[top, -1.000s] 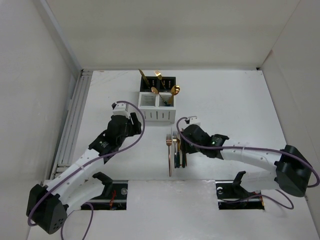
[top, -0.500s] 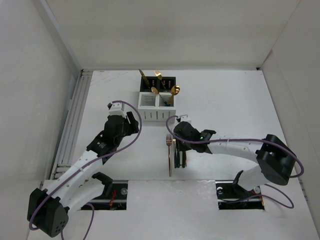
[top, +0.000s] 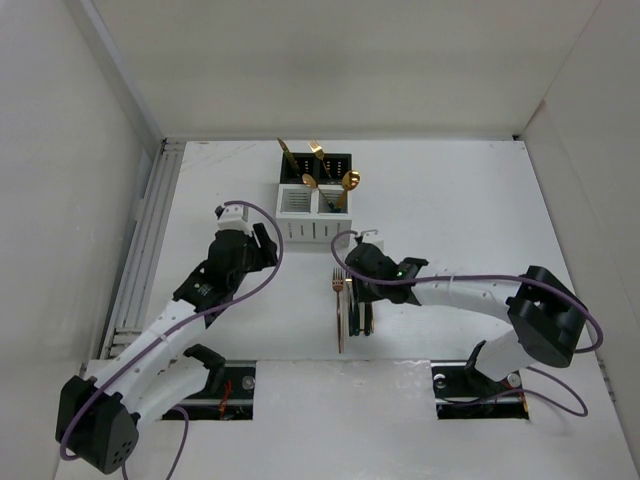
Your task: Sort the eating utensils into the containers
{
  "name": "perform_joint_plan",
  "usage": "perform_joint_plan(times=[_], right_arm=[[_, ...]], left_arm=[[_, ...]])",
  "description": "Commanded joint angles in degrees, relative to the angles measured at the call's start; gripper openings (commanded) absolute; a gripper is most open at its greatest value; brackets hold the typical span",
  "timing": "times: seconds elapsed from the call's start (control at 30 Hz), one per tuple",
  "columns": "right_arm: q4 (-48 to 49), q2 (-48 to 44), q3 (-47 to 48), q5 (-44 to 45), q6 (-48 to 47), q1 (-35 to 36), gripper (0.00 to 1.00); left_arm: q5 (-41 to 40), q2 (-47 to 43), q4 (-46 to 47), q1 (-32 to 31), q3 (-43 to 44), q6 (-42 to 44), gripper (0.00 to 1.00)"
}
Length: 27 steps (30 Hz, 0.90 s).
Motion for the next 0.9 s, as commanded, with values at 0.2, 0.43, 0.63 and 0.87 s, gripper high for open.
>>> perform_joint_plan(times=[0.2,0.43,0.63,0.87], right_arm=[[-2.39,2.92,3.52,2.71,1.55,0.3,0.42],[0.34,4.16,4.14,2.71,-0.21,0.3,0.3],[0.34,3.1,3.52,2.71,1.02,0.3,0.07],[-0.72,2.57,4.04,3.33,1.55,0.3,0.0]], left_arm=[[0.81,1.11,0.75,1.36,2.16,-0.67,0.56],[1.86,2.16,0.75,1.36,1.63,-0.67,0.56],[2.39,2.16,0.75,1.36,1.63,-0.67,0.56],[2.39,1.63,0.75,1.36,1.1,-0.67,0.56]])
